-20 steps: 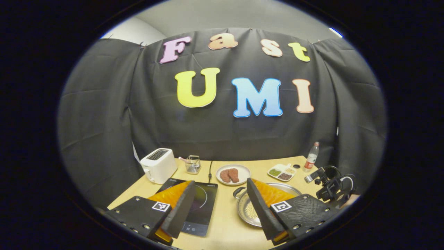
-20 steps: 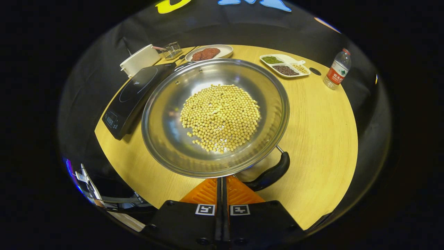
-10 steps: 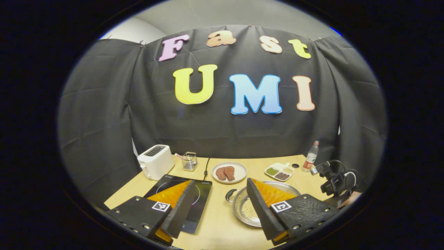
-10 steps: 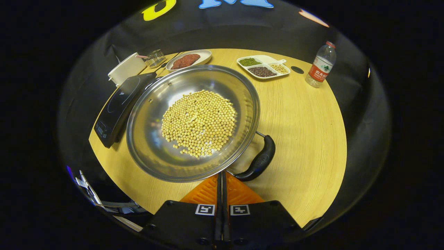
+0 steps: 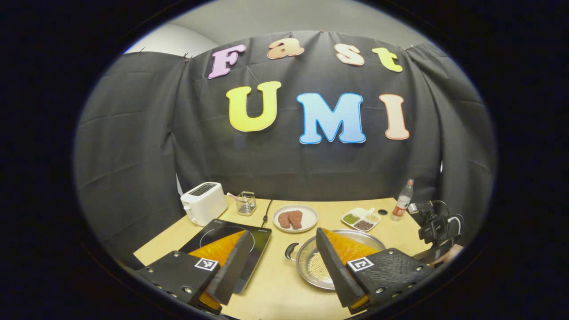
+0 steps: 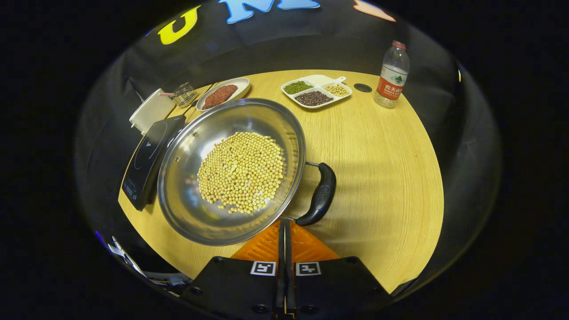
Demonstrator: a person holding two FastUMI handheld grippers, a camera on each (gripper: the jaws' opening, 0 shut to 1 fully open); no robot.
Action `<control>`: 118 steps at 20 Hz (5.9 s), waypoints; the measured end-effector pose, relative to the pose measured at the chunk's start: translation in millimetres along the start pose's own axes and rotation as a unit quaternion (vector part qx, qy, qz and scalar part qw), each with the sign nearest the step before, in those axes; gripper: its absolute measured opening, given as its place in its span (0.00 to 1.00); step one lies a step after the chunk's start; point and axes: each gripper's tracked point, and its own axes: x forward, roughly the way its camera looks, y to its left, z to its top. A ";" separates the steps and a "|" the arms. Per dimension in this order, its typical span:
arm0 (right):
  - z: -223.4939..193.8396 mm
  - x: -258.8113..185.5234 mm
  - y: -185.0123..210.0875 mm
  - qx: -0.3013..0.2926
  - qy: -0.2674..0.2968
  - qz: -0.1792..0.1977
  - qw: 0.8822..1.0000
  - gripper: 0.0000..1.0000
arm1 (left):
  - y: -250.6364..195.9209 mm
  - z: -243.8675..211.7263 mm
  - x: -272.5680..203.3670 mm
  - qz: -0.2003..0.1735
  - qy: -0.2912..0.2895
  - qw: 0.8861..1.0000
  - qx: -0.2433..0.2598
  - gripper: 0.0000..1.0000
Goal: First push the handle of the pot to place it horizontally, then grasp the pot with both hands and set it on the induction cooktop.
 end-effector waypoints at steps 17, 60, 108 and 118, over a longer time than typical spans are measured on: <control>42.1 -41.5 -12.5 0.117 -0.103 -0.074 0.985 0.36 | 58.3 -35.3 51.6 -0.081 0.054 0.995 -0.033 0.87; 48.8 76.5 -29.3 0.164 -0.048 -0.031 0.985 0.58 | -39.7 -269.2 250.0 -0.225 0.353 0.905 -0.072 0.57; 112.3 47.1 335.5 0.084 -0.102 0.031 0.991 0.57 | 340.6 -170.6 231.2 -0.148 0.280 0.940 -0.130 0.53; 138.6 107.9 346.4 0.087 -0.103 0.025 0.991 0.57 | 370.8 -189.8 289.2 -0.144 0.273 0.944 -0.115 0.55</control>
